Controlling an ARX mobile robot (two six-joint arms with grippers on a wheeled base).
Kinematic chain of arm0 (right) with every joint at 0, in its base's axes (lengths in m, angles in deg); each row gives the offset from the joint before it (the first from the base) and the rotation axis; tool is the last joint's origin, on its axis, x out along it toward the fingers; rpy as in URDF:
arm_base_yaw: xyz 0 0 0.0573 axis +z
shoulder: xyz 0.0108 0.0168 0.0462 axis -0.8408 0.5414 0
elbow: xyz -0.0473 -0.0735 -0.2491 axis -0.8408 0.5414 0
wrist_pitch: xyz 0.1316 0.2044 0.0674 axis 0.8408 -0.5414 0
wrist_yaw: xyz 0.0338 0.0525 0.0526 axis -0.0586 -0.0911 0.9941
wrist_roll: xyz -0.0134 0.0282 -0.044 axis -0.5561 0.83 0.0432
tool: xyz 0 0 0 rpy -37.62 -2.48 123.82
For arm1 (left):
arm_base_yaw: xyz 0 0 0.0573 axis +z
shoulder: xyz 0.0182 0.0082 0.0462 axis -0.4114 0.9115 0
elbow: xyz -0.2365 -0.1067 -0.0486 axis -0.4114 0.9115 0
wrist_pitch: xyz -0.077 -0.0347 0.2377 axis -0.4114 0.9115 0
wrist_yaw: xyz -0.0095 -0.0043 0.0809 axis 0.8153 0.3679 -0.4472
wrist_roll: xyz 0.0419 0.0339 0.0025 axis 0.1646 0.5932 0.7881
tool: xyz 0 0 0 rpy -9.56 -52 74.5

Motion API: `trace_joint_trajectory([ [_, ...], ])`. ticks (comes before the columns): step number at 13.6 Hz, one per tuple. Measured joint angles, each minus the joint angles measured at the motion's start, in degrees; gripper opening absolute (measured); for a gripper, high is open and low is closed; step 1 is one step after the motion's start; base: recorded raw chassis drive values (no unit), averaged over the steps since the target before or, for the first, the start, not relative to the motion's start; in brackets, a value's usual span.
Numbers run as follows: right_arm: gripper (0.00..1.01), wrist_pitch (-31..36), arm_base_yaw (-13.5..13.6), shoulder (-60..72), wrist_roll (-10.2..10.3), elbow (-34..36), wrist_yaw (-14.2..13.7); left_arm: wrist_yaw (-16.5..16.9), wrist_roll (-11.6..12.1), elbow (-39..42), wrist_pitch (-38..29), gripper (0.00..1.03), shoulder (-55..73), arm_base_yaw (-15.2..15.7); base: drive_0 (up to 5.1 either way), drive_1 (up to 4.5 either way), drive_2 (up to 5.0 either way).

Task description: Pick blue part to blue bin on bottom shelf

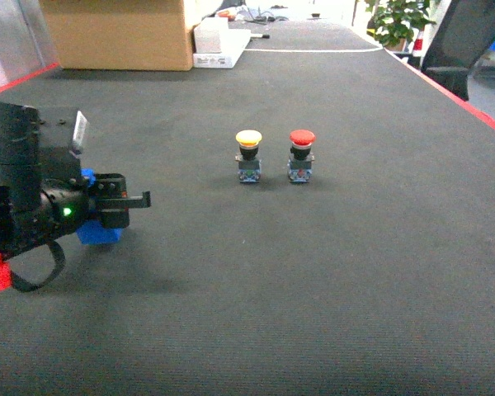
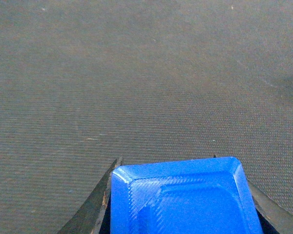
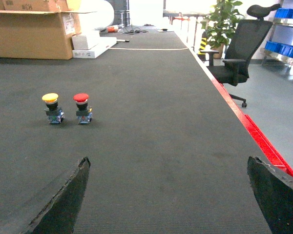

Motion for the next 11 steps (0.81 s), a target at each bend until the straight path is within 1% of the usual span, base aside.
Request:
trace_joint_trajectory([
  [2,0.98,0.0,0.0,0.0,0.0,0.0,0.0,1.1,-0.9,8.0,-4.2,0.44,-8.9,1.0,0.0,0.00,0.0],
  [3,0.98,0.0,0.0,0.0,0.0,0.0,0.0,1.5,-0.9,13.0,-4.3,0.44,-16.0,1.4,0.0,0.00,0.0],
  [4,0.98,0.0,0.0,0.0,0.0,0.0,0.0,1.7,-0.4,17.1,-3.7,0.44,-23.0,1.6,0.0,0.00,0.0],
  [5,0.98,0.0,0.0,0.0,0.0,0.0,0.0,2.3,0.5,20.4,-0.7,0.44,-30.4,1.5,0.0,0.00,0.0],
  [6,0.98,0.0,0.0,0.0,0.0,0.0,0.0,2.1,1.4,23.3,1.9,0.44,-37.7,1.5,0.0,0.00,0.0],
  [7,0.98,0.0,0.0,0.0,0.0,0.0,0.0,1.3,1.6,25.7,5.5,0.44,-45.1,1.2,0.0,0.00,0.0],
  [9,0.98,0.0,0.0,0.0,0.0,0.0,0.0,-2.2,1.9,30.6,14.4,0.44,-60.6,-1.1,0.0,0.00,0.0],
  [11,0.98,0.0,0.0,0.0,0.0,0.0,0.0,-6.0,1.9,34.6,23.8,0.44,-75.5,-5.0,0.0,0.00,0.0],
])
